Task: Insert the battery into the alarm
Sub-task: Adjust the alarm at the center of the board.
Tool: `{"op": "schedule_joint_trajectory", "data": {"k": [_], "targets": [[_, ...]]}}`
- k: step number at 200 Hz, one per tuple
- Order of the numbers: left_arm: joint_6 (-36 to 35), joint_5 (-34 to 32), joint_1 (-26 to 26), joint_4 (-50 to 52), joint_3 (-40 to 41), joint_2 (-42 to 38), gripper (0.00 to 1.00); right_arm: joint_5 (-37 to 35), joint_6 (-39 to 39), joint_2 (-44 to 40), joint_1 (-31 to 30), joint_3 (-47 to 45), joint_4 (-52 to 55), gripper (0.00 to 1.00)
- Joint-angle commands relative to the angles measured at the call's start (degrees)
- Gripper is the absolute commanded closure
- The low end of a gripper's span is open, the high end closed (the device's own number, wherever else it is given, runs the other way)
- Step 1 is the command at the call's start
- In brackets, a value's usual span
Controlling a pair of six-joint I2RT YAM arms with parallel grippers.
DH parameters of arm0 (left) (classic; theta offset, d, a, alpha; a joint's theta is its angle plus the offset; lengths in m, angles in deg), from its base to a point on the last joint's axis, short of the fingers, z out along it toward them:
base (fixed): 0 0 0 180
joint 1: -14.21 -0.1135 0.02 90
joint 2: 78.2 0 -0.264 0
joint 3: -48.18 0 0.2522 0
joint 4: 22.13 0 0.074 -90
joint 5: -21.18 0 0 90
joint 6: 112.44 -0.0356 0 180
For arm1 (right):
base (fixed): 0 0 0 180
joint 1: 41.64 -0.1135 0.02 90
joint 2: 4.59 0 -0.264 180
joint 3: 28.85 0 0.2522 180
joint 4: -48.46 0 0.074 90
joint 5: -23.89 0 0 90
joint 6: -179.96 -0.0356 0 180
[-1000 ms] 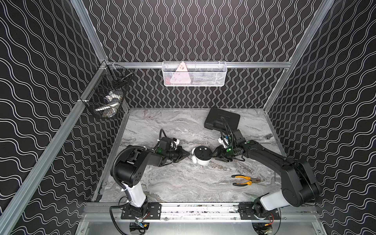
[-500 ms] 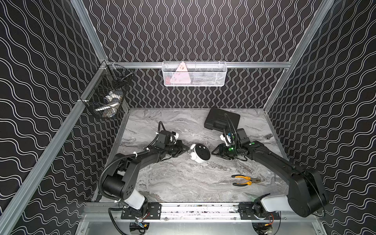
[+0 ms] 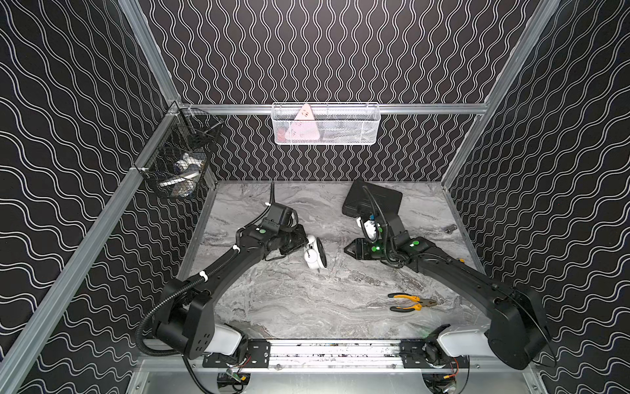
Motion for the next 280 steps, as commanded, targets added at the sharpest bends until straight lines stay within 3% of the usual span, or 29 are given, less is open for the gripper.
{"op": "schedule_joint_trajectory", "data": {"k": [1, 42, 75, 140, 170, 196, 231, 280], "targets": [[2.8, -4.7, 0.9, 3.5, -1.4, -0.1, 1.00, -4.2, 1.4, 0.8, -3.0, 0.2, -6.7, 0.53], [2.6, -8.4, 4.0, 8.6, -7.7, 3.3, 1.00, -12.9, 2.2, 2.4, -10.6, 1.1, -14.1, 0.54], [4.2, -8.3, 4.8, 7.9, -8.4, 4.2, 1.00, -15.8, 2.1, 5.2, -14.1, 1.7, -20.5, 0.62], [6.7, -6.2, 4.8, 7.4, -8.8, 5.5, 1.00, -10.6, -3.8, 11.7, -14.5, 2.3, -30.4, 0.75], [7.0, -6.5, 4.8, 7.5, -8.9, 5.6, 1.00, -9.5, -4.7, 13.1, -14.5, 1.7, -32.2, 0.75], [8.0, -5.5, 4.8, 7.2, -8.7, 6.0, 1.00, -9.1, -3.6, 14.2, -14.5, 2.4, -31.7, 0.69], [9.2, -4.8, 4.8, 6.9, -9.1, 6.2, 1.00, -11.9, -1.0, 15.4, -14.8, 2.4, -31.0, 0.70], [8.8, -4.9, 4.8, 7.9, -9.4, 6.2, 1.00, -14.2, -1.6, 16.2, -14.8, 2.1, -31.2, 0.88]]}}
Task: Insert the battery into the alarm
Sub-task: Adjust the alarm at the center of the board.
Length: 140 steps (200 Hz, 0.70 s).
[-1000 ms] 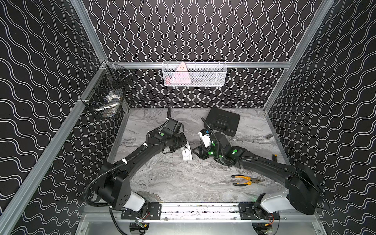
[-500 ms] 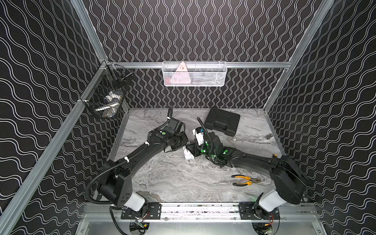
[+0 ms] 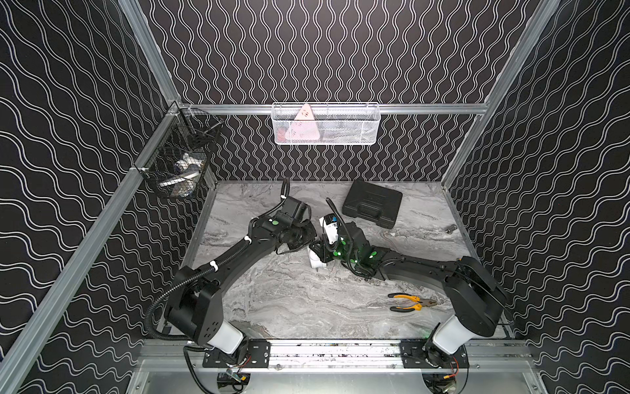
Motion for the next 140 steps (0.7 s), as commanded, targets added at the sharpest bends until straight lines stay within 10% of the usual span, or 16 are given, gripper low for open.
{"op": "schedule_joint_trajectory", "data": {"k": [1, 46, 87, 140], "targets": [[1.3, 0.2, -0.1, 1.8, -0.1, 0.0, 1.00, -2.1, 0.0, 0.5, -0.1, 0.0, 0.1, 0.89], [1.5, -0.5, -0.1, 1.5, 0.4, -0.3, 1.00, -0.7, -1.2, -0.2, 0.0, -0.2, 0.5, 1.00], [-0.1, -2.0, -0.1, 0.2, 1.0, -1.7, 0.33, 5.4, -3.7, -0.5, 2.0, -2.0, -2.5, 1.00], [-2.3, -4.0, -0.1, -0.4, 0.9, -4.7, 0.03, 10.2, -6.9, -0.4, 4.7, -3.9, -5.4, 1.00]]}}
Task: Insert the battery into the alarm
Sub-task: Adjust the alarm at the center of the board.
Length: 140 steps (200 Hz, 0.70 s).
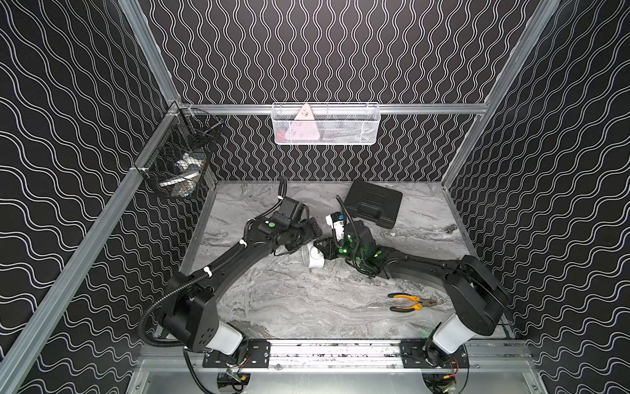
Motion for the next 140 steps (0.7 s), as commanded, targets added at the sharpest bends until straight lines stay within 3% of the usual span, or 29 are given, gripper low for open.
{"op": "schedule_joint_trajectory", "data": {"k": [1, 48, 94, 140], "targets": [[-1.6, -2.3, -0.1, -0.5, 0.0, -1.6, 0.03, 3.2, -2.5, 0.0, 0.8, -0.9, -0.7, 1.00], [-4.3, -13.3, -1.2, -0.4, 3.5, -6.8, 0.01, 8.7, -10.0, -0.7, 5.5, -5.8, -7.9, 1.00], [-3.9, -11.4, -3.8, -5.8, 12.4, -7.2, 0.01, 11.2, -16.4, -1.7, 10.4, -11.2, -11.3, 1.00], [-3.6, -7.9, -3.8, -10.7, 17.1, -4.0, 0.01, 8.7, -14.4, -0.9, 11.7, -10.0, 0.5, 1.00]]}}
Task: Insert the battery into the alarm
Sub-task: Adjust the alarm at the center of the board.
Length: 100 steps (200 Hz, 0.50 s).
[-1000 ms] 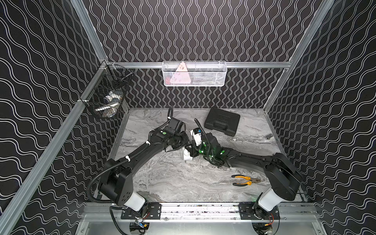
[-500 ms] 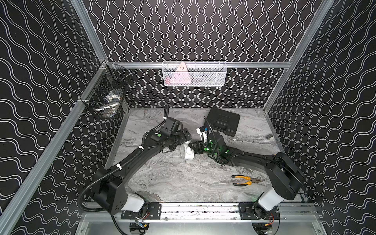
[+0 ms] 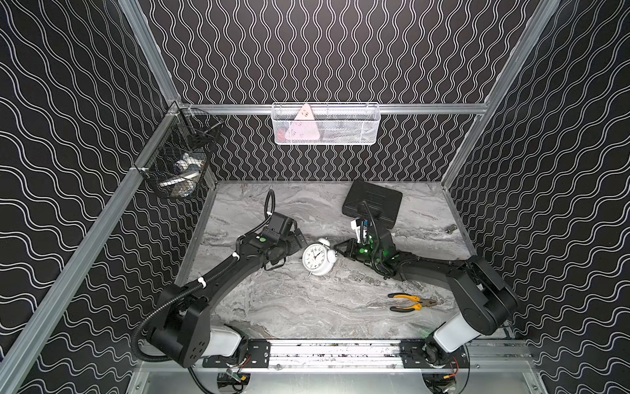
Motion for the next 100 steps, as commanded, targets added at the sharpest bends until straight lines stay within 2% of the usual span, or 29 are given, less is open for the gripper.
{"op": "schedule_joint_trajectory", "data": {"k": [1, 93, 100], "targets": [[-0.4, 2.1, -0.1, -4.5, 1.9, 1.3, 0.01, -1.0, 0.6, 1.0, 0.2, 1.2, 5.6, 1.00], [-8.7, 6.0, -0.3, -12.3, 3.5, 6.1, 0.01, -0.3, 0.9, 8.7, 2.4, 3.5, 9.2, 1.00], [-8.6, 6.5, -0.2, -13.2, 3.7, 6.5, 0.01, -0.6, 1.1, 8.7, 2.4, 3.8, 9.9, 0.95]]}}
